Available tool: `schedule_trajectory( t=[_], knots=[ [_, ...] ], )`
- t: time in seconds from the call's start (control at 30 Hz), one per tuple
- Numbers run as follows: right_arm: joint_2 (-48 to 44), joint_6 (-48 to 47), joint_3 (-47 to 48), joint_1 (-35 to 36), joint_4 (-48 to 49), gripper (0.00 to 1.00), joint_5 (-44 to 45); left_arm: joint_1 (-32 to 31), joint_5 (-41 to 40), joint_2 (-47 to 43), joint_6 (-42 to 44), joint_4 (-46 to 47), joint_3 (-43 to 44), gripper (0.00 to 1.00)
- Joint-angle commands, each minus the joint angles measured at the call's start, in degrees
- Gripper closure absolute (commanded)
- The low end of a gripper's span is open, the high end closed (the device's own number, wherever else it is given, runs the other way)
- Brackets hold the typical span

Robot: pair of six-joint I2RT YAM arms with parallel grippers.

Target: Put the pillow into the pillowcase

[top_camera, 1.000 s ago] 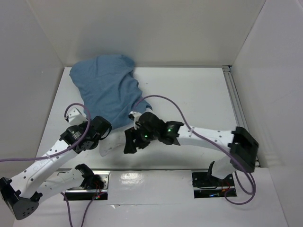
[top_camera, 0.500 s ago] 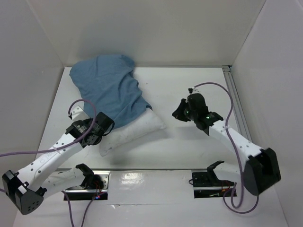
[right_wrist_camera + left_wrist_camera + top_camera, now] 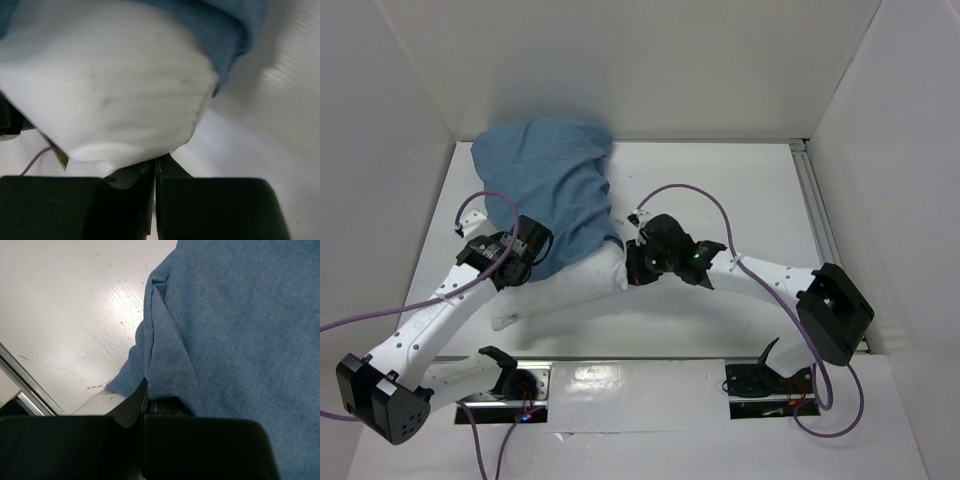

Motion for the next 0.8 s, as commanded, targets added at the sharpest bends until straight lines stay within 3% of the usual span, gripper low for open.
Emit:
schedule_trajectory(
  t=[0.0,0.13,0.2,0.3,0.4,0.47,0.63,0.77],
  knots=[
    [-1.1,-3.8,-1.0,-5.5,2.3,0.76,3.0,2.1,-0.4,1.6,3.9,2.4,2.5,1.0],
    [-2.4,-4.4,-3.3,-10.4,4.9,0.54,1.4,10.3,0.2,2.3,9.5,6.6,2.5,1.0],
    [-2.4,-4.4,-3.9,-12.3,7.4,0.51,0.1,12.9,1.5,2.3,13.2,9.8,2.5,1.0],
    [-0.9,-3.2,-3.9,-14.4,10.4,0.51,-0.8,17.1,4.3,2.8,16.8,12.1,2.0,1.0],
    [1.2,-4.5,-1.9,-15.5,12.9,0.59,-4.0,19.1,5.6,3.4,17.7,12.7,2.5,1.0],
    [1.7,-5.6,-1.1,-14.6,12.9,0.59,-4.5,19.1,6.2,3.4,17.7,12.7,2.5,1.0],
    [3.9,-13.1,1.5,-10.9,12.7,0.45,-4.4,19.1,7.3,4.1,18.2,12.7,2.0,1.0],
    [6.3,-14.8,2.6,-9.6,16.1,0.45,-3.8,19.1,7.8,3.4,18.2,12.7,0.8,1.0]
  ],
)
